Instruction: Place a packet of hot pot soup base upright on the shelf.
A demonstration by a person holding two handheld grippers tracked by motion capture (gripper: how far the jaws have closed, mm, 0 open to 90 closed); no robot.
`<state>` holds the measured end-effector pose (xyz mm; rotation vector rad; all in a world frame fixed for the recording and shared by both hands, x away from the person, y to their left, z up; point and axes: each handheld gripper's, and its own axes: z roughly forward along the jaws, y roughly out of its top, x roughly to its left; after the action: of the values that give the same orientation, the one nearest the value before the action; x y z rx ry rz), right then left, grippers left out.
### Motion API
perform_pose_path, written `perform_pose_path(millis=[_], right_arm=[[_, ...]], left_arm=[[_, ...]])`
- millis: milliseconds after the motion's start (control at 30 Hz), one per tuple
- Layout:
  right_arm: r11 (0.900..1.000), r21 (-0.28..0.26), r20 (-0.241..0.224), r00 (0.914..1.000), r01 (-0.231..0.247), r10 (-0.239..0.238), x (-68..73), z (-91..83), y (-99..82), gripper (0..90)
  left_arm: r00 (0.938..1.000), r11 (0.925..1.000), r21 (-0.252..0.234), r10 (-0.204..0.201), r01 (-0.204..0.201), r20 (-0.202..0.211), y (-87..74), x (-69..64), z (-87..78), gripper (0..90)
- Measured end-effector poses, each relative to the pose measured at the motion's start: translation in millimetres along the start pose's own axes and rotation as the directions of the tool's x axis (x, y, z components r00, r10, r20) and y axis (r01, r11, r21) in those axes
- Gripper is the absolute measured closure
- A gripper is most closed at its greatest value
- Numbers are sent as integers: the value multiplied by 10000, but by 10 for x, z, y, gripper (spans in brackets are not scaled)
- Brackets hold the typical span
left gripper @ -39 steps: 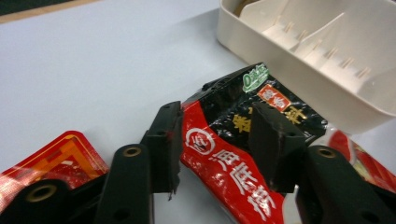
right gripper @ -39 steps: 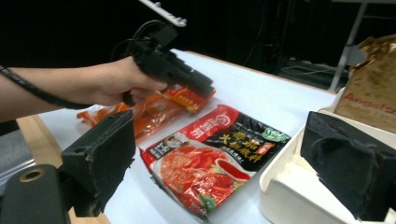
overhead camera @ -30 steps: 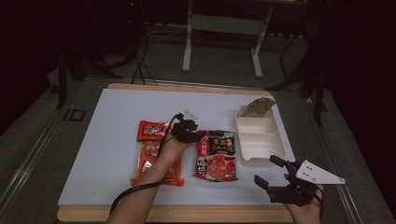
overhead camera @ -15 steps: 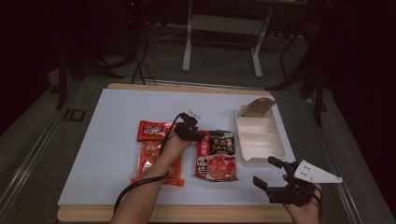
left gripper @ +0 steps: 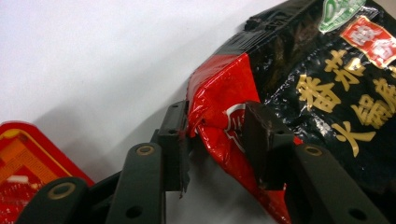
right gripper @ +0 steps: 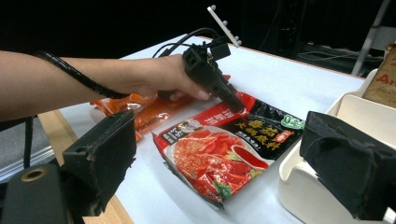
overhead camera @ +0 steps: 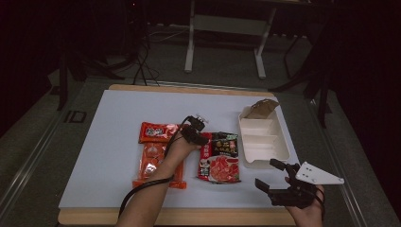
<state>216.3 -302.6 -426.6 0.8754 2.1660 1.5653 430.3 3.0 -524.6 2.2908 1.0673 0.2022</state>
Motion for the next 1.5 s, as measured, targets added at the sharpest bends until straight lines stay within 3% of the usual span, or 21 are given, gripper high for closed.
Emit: perform_pose_path(millis=[167,367,600,733,833,900,933,1033,1267,1300,1333,1500], right_arm=[[10000,15,-9,10000,-34,34,-4,1,3,131],[10000,-31,-189,9998,8,-8,-9,-8,-8,113],[9985,-545,19,10000,-72,73,-48,-63,5,108],[9977,-586,485,9984,333,-305,-66,-86,16,130],[9967,-692,595,9975,418,-377,-74,-88,12,131],[9964,-603,862,9948,604,-550,-76,-86,15,136],[9960,-687,834,9952,569,-511,-79,-86,15,135],[9960,-690,1062,9932,560,-485,-88,-92,18,135],[9974,-681,1188,9928,247,-165,-88,-119,35,123],[9974,-681,1188,9928,247,-165,-88,-119,35,123],[9969,-759,1213,9925,226,-133,-77,-129,45,119],[9970,-773,1118,9937,61,26,-69,-136,62,121]], left_arm=[[9993,9992,268,-292,298,-223,45,-78,2,784],[9979,9980,-37,-626,625,-145,43,-98,-48,852],[9996,9975,-663,-263,256,-89,43,-153,-193,876],[10000,9910,-1336,28,-24,25,30,-190,-320,876],[9993,9872,-1554,360,-346,59,14,-207,-394,879],[9995,9848,-1726,241,-204,192,2,-204,-447,880],[9993,9834,-1783,359,-335,101,-5,-221,-470,880],[9994,9714,-2375,157,-78,314,-32,-251,-559,883],[9984,9496,-3118,446,-315,349,-38,-395,-761,885],[9984,9496,-3118,446,-315,349,-38,-395,-761,885],[9966,9429,-3285,721,-553,391,-31,-442,-838,886],[9949,9216,-3815,936,-718,389,-45,-533,-997,886]])
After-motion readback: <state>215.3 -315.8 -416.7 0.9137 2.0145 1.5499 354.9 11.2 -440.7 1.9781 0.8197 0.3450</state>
